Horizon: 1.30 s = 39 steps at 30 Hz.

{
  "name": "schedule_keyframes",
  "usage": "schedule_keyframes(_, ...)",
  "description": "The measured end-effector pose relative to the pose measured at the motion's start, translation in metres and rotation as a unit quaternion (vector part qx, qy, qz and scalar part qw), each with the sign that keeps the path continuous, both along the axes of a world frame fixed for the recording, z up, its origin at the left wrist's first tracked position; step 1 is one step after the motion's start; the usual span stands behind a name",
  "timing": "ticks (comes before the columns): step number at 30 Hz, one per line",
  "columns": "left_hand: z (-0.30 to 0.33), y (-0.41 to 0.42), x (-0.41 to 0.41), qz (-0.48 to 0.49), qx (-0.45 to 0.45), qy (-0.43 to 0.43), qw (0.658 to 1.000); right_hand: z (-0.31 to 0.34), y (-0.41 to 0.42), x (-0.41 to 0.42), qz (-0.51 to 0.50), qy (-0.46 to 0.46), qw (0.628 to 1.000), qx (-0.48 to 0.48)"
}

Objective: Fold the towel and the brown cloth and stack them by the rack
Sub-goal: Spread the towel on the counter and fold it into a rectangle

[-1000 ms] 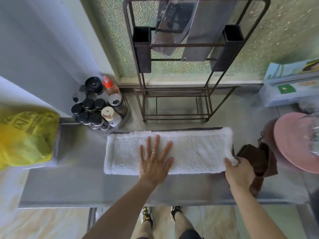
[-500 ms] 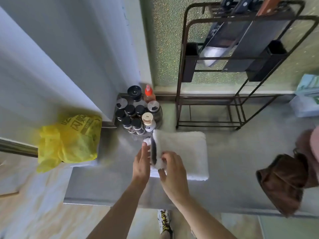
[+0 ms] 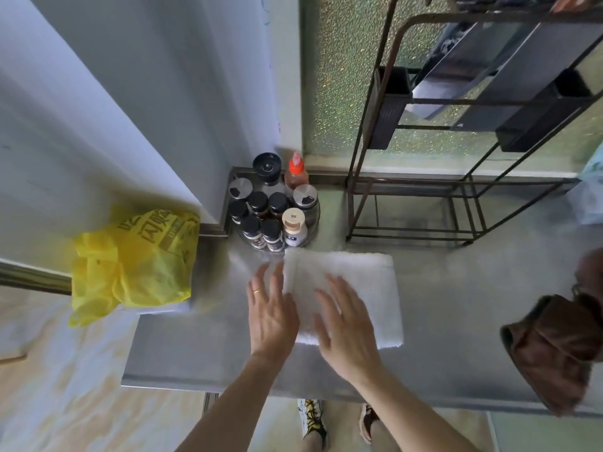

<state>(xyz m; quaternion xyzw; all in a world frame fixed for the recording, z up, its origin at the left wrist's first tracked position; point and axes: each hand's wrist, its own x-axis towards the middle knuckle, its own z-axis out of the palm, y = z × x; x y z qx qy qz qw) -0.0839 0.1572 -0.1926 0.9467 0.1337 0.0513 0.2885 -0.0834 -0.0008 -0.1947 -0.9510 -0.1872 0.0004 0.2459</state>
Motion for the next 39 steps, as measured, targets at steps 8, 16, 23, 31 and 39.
schedule_keyframes(8, -0.038, 0.000, 0.007, -0.191, 0.165, 0.060, 0.966, -0.035, -0.042, 0.051, -0.012, 0.064, 0.983, -0.174)
schedule_keyframes(16, -0.049, -0.008, 0.003, -0.173, 0.167, 0.063, 0.969, -0.039, -0.059, 0.052, -0.023, 0.076, 0.984, -0.159)
schedule_keyframes(23, -0.042, -0.006, 0.004, -0.197, 0.175, 0.086, 0.961, -0.021, -0.083, 0.045, -0.314, 0.206, 0.923, 0.087)
schedule_keyframes(31, -0.024, -0.042, 0.010, -0.225, 0.216, 0.077, 0.947, 0.019, -0.085, 0.061, -0.414, 0.321, 0.822, 0.224)
schedule_keyframes(39, -0.013, -0.024, -0.001, -0.081, -0.003, 0.011, 0.997, 0.057, 0.001, 0.047, -0.295, 0.170, 0.921, 0.191)
